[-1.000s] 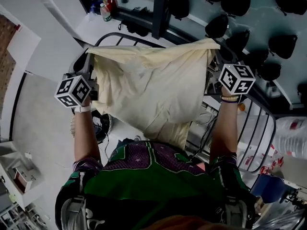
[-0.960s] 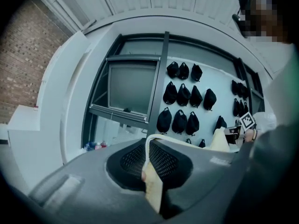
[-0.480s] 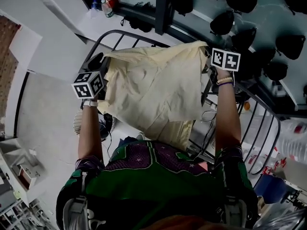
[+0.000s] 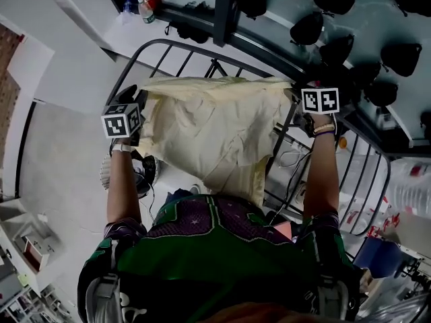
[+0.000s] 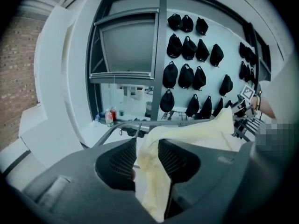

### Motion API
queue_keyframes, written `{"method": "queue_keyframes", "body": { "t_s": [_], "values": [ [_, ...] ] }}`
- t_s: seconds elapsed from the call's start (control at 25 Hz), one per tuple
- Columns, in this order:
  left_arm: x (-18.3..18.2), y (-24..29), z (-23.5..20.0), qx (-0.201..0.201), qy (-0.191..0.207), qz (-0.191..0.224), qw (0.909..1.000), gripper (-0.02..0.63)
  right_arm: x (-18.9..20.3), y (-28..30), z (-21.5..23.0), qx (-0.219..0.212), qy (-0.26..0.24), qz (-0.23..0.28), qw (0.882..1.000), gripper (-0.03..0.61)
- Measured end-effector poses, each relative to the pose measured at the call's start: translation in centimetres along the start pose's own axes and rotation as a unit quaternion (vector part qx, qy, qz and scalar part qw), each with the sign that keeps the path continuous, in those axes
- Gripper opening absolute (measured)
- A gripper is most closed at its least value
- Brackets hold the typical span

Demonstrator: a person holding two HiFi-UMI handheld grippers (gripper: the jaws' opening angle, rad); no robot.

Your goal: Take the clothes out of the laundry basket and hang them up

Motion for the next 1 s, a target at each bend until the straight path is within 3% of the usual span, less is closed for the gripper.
{"method": "queue_keyframes", "body": {
  "t_s": [0.12, 0.24, 0.48, 0.72, 1.0],
  "values": [
    [1.9, -0.3, -1.1, 0.004, -0.007, -0.022, 0.9997, 0.152, 2.1, -1.0, -1.5, -0.024, -0.016, -0.04, 0.999, 0.187],
    [2.9, -1.1, -1.7, 0.012, -0.009, -0.027, 0.9995, 0.152, 3.4, -2.4, -2.8, -0.032, -0.013, -0.04, 0.999, 0.187],
    [4.2, -3.2, -1.4, 0.057, 0.013, -0.025, 0.998, 0.153, 4.3, -3.8, -6.9, -0.026, -0.009, -0.003, 1.0, 0.187],
    [8.0, -7.2, -2.2, 0.082, 0.043, -0.042, 0.9948, 0.16, 4.7, -5.5, -12.8, -0.025, -0.021, 0.036, 0.999, 0.187],
    [10.8, -14.3, -6.1, 0.075, -0.007, 0.005, 0.9971, 0.16, 6.1, -7.4, -20.1, -0.012, -0.029, 0.112, 0.993, 0.187]
  ]
}}
Point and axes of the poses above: the fingertips, and each gripper's own axes: y forward along the fingers, z to its right, x out of its underside, the point moved 6 cm from there along -y, backward along the fingers, and after that the axes turned 6 degrees about -x, right-handed, at the moved point
